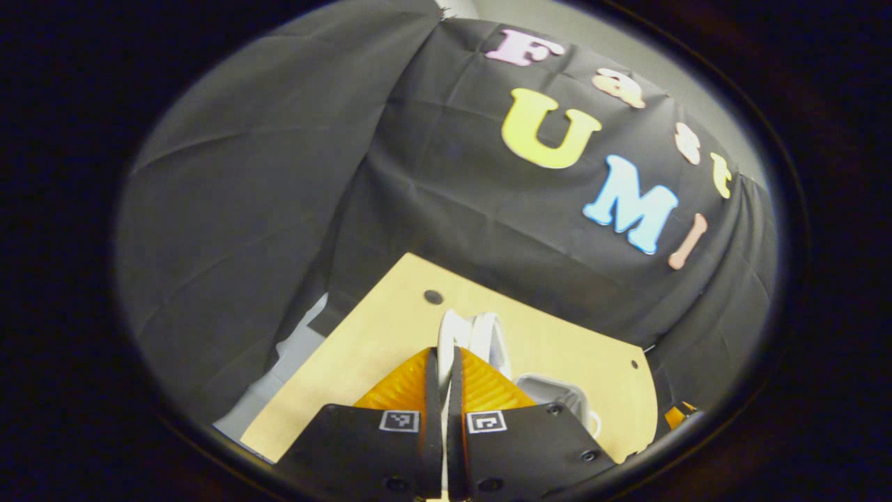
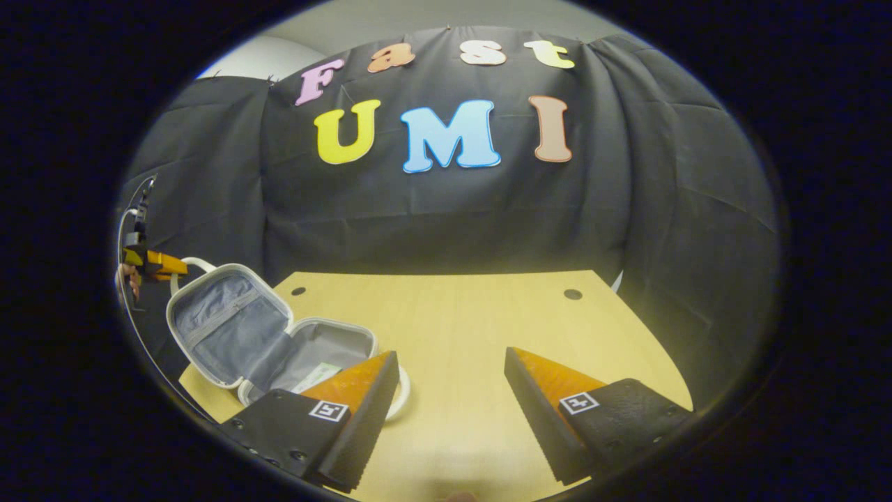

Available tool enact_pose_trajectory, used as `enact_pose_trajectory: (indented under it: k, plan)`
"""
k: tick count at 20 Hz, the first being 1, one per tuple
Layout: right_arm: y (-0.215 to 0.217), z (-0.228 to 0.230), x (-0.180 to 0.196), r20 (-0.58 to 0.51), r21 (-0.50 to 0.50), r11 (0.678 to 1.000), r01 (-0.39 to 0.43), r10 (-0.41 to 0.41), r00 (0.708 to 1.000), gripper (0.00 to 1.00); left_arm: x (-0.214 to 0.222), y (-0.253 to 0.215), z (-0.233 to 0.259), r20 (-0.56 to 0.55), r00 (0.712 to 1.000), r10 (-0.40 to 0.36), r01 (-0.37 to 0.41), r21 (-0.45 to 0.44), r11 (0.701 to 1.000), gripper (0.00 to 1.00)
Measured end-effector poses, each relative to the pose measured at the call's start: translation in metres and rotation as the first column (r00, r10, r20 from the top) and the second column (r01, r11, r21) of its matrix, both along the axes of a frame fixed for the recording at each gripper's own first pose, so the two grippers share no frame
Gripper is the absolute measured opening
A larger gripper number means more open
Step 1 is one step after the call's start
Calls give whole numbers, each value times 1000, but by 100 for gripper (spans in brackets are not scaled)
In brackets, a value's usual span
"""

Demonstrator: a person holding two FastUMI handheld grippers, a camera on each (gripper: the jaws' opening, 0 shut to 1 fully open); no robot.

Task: First open the suitcase, pack the skin care products into it, and then close the suitcase.

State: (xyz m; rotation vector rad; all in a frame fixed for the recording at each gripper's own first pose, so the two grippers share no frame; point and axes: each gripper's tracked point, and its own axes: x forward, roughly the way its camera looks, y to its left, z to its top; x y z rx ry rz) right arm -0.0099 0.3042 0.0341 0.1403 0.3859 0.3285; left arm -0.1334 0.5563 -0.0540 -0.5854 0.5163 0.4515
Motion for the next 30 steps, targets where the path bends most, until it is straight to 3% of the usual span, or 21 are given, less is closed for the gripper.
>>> enact_pose_trajectory:
  k: [4,8,13,17,22,25,26,29,30]
  plan:
    - [-26,3,5,29,20,1000,-21,20,999,94,57,-106,48,68,993,-95,90,70,993,11]
    - [-42,-1,0,41,28,996,-89,88,995,93,98,-216,47,103,978,-180,175,56,983,11]
    - [-62,-4,-5,78,4,987,-162,161,984,93,124,-335,-6,86,965,-246,241,67,968,11]
    - [-76,-12,-10,67,-3,982,-190,190,979,93,129,-411,-70,-3,950,-313,311,110,944,11]
    - [-85,-17,-8,44,-1,988,-152,151,987,93,138,-442,-133,-86,924,-373,380,92,920,11]
    - [-84,-7,-8,41,10,991,-133,133,990,94,141,-457,-145,-72,910,-409,414,71,908,13]
    - [-84,-3,-6,48,7,992,-123,122,991,94,144,-458,-137,-44,915,-401,403,78,912,23]
    - [-82,10,-1,64,5,996,-93,92,994,94,151,-450,-104,12,917,-399,391,176,903,30]
    - [-81,17,-1,76,11,997,-81,80,994,94,151,-446,-90,31,917,-398,384,206,900,46]
